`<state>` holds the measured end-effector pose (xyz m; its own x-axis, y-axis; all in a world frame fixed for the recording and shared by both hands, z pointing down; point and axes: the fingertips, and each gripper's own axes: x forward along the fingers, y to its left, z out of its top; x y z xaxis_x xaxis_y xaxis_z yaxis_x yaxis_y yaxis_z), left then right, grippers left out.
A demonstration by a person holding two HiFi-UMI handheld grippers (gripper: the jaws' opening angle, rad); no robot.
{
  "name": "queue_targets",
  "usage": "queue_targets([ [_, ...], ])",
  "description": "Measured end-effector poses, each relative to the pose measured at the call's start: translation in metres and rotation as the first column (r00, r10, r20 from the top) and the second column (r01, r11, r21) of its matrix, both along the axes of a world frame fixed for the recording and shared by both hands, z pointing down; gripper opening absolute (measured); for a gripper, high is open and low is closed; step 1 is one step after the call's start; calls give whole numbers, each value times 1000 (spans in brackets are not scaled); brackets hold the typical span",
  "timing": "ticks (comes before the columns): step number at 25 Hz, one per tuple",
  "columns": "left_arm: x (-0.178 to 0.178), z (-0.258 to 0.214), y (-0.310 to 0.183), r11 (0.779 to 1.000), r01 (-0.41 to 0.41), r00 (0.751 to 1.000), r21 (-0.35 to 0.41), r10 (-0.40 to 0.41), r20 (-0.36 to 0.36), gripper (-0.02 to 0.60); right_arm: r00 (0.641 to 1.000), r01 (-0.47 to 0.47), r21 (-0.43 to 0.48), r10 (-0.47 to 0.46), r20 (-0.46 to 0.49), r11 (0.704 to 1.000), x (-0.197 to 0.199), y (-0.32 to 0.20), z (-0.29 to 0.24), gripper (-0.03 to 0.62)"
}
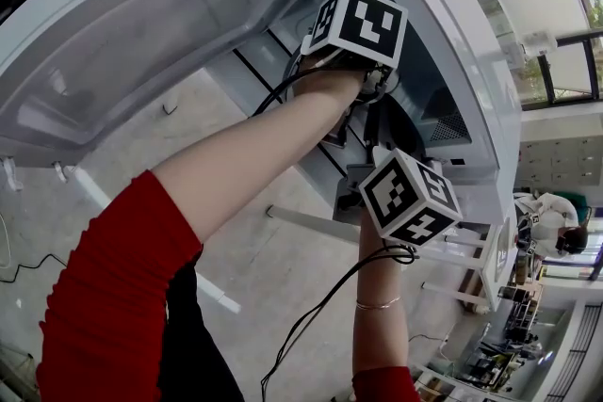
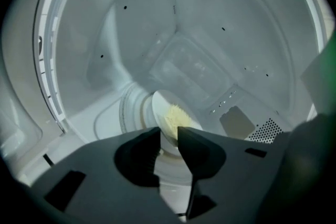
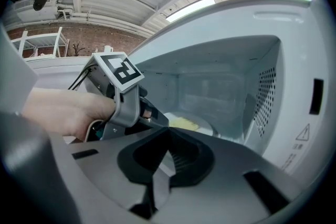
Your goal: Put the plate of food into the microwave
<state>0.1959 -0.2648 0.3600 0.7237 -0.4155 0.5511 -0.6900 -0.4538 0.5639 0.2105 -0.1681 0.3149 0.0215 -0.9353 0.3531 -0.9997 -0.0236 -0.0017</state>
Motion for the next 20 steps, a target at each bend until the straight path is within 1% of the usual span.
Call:
queue_targets([
  [5, -3, 1, -2, 996, -27, 997, 86, 21, 76, 120, 1000, 0, -4, 0, -3, 1000, 1, 0, 1, 15],
  [11, -3, 2, -1, 989, -65, 990, 130, 48, 132, 134, 1000, -2, -6, 2, -5, 1000, 3, 0, 2, 15],
  [18, -6, 4, -1, 973, -132, 969, 190, 87, 231, 150, 1000, 5, -8, -5, -9, 1000, 4, -2, 3, 14],
  [20, -7, 4, -2, 964, -153, 959, 215, 93, 268, 175, 1000, 7, -9, -7, -10, 1000, 4, -3, 2, 14],
])
